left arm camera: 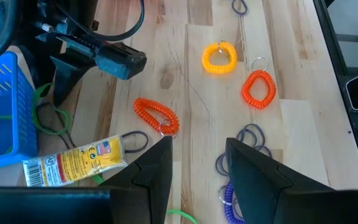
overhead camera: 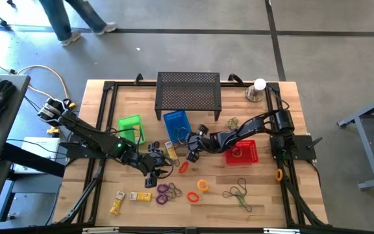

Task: Pick & Place Office Desk Supplies
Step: Put the green rubber band into the blue basket

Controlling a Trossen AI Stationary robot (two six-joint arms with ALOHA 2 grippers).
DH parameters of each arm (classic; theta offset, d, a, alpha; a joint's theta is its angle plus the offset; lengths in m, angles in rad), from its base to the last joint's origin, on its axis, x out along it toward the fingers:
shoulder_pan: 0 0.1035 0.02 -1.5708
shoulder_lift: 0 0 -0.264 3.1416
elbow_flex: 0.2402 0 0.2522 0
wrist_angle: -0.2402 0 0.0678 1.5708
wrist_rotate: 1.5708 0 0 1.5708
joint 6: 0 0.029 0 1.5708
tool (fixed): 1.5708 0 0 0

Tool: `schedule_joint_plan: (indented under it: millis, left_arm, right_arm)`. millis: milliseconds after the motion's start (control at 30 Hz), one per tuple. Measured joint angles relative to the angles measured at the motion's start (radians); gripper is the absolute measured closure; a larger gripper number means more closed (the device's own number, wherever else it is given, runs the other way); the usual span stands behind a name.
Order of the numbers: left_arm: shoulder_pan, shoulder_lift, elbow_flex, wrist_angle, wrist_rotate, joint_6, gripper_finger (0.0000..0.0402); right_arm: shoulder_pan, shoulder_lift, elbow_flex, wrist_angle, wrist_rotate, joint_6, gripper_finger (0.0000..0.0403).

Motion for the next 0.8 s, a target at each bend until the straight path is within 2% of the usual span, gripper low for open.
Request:
schedule_joint_plan:
  millis: [67,167,433,700,800]
  left_arm:
    - [0.000,0.000,0.000,0.000,0.000,0.000,0.0258]
    - [0.000,0.000,0.000,0.000,0.000,0.000,0.0258]
    - [0.000,0.000,0.000,0.000,0.000,0.000,0.0258]
    - [0.000,0.000,0.000,-0.002,0.000,0.000,0.0258]
    - [0.000,0.000,0.000,-0.002,0.000,0.000,0.0258]
  right_arm:
    - [0.000,0.000,0.000,-0.001,0.001,-0.016,0.0378]
    - [0.003,0.000,0.000,-0.001,0.001,-0.027,0.0397]
    - [0.055,-0.027,0.000,-0.047,0.000,-0.040,0.0400]
    - [0.149,-0.163,0.004,-0.083,0.027,-0.032,0.0400]
    - [0.173,-0.215,0.002,-0.095,0.094,-0.083,0.0400]
